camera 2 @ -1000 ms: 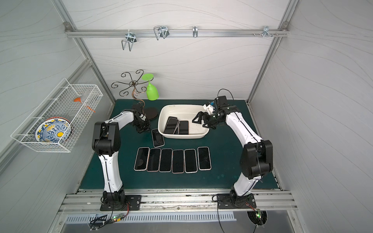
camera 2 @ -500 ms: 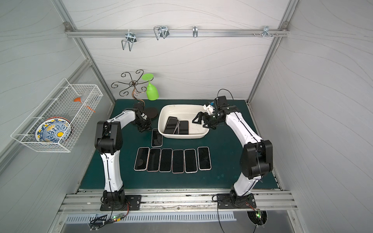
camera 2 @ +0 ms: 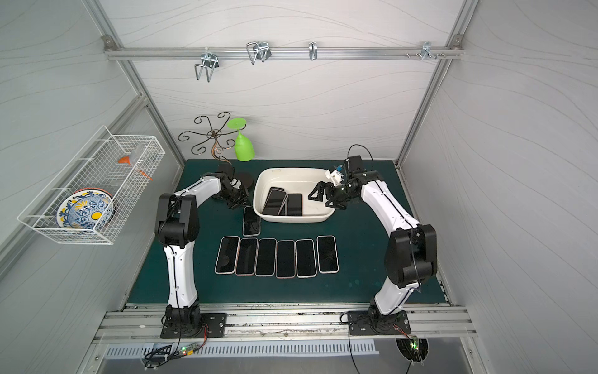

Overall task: Take the phone out of the storage box
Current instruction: Place the phone at the center of the board.

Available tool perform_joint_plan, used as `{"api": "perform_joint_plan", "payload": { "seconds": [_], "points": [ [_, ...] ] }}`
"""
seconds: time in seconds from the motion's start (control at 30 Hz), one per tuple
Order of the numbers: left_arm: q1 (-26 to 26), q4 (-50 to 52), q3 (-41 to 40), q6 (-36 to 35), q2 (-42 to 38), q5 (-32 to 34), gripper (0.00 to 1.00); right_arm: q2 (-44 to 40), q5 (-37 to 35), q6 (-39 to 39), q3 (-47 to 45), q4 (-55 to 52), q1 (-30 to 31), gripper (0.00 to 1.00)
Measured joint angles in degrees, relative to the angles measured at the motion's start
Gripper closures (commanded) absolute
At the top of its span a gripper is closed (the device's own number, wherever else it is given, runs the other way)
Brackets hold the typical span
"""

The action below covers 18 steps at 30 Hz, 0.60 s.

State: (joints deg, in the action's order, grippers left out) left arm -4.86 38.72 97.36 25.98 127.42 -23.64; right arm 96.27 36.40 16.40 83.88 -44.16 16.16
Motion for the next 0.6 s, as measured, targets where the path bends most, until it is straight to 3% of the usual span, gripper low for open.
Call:
{"api": "perform_joint_plan", "payload": {
  "seconds": [0.13,0.3,0.4,0.6],
  "points": [
    [-0.2,-0.72,0.0,0.44,0.04,-0.57,0.89,0.26,-0.24,-0.26,0.39,-0.22,0.13,0.01],
    [-0.17,-1.92,0.0,0.76,-0.09,-0.37,0.59,2.82,-2.6,-1.18,4.11,-1.86,1.51,0.01],
    [-0.11,-1.75,0.0,0.92,-1.05,1.81,0.48,5.66,-5.29,-1.66,8.13,-2.8,3.1,0.01],
    [-0.07,-1.07,-0.07,-0.2,-9.2,8.72,0.4,10.25,-11.17,-2.03,13.88,-5.09,5.57,0.01]
  ]
}}
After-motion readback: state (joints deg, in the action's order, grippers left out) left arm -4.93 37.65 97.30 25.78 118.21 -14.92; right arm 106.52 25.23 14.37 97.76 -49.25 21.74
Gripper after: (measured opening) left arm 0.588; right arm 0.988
